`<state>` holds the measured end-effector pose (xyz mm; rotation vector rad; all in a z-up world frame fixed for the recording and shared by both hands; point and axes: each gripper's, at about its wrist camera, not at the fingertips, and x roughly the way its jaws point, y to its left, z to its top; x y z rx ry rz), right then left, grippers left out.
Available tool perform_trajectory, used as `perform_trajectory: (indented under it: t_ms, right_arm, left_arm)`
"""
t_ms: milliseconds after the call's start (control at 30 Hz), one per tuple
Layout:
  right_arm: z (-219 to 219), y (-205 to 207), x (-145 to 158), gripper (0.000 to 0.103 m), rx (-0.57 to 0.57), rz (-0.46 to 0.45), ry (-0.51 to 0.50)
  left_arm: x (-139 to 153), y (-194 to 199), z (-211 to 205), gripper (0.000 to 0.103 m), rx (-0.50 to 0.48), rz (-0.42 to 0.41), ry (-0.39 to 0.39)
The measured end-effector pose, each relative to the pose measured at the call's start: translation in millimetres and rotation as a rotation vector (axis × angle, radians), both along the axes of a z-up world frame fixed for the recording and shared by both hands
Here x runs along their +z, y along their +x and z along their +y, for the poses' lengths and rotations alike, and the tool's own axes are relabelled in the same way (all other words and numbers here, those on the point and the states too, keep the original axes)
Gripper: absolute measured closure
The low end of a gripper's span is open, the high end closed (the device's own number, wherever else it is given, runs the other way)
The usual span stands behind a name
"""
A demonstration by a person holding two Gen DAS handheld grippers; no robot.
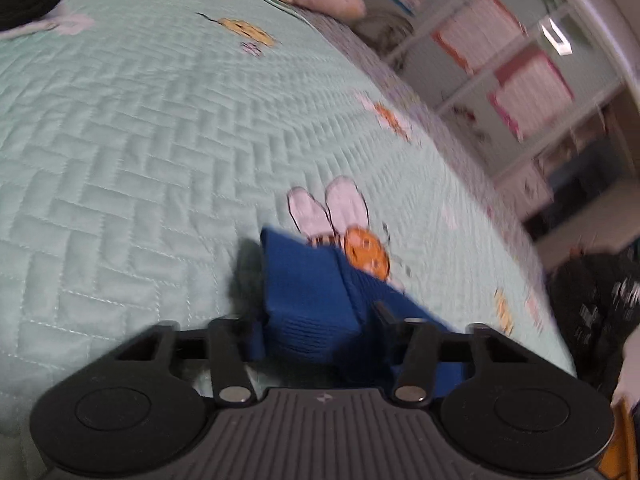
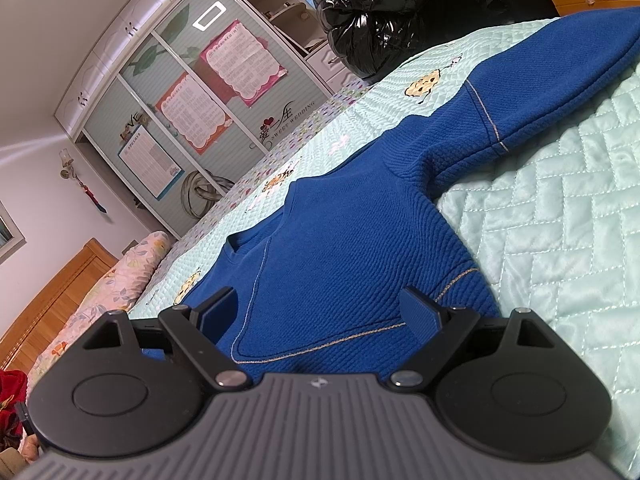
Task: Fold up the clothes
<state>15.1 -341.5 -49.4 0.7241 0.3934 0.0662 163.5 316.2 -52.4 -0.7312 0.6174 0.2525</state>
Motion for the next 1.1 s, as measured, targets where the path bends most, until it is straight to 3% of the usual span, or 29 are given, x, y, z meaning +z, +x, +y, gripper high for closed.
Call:
perform_trajectory:
  t_ms: [67,267,467,600,867,1100]
  right_arm:
    - [0,0,0,0.014,0.000,0.001,-0.001]
    - [2,0,1,0.014,0.000,0.000,0.000]
    - [1,0,0,0.014,0.001,-0.013,0.019]
    - [-1,1,-1,0.014,0.002,-0.025,0.037]
    - [-6,0,-3,0.014,0.003,-0.052,0.073]
    - [-11,-3,-4,0.013,0.004,-0.081,0.113]
  left_arm:
    - [0,5,-6,0.070,-0.045,0.020,0.033]
    - [12,11,-16,0.075,0.042,-0.011,0.049]
    - [54,8,-25,0.076,0.073,-0.201,-0.058]
    - [82,24,-54,0.079,-0.034,-0.230,-0.061]
    - [151,59,-152,0.080,-0.185,-0.275,0.011]
    - [231,73,-283,0.079,-0.407,-0.362,0.207]
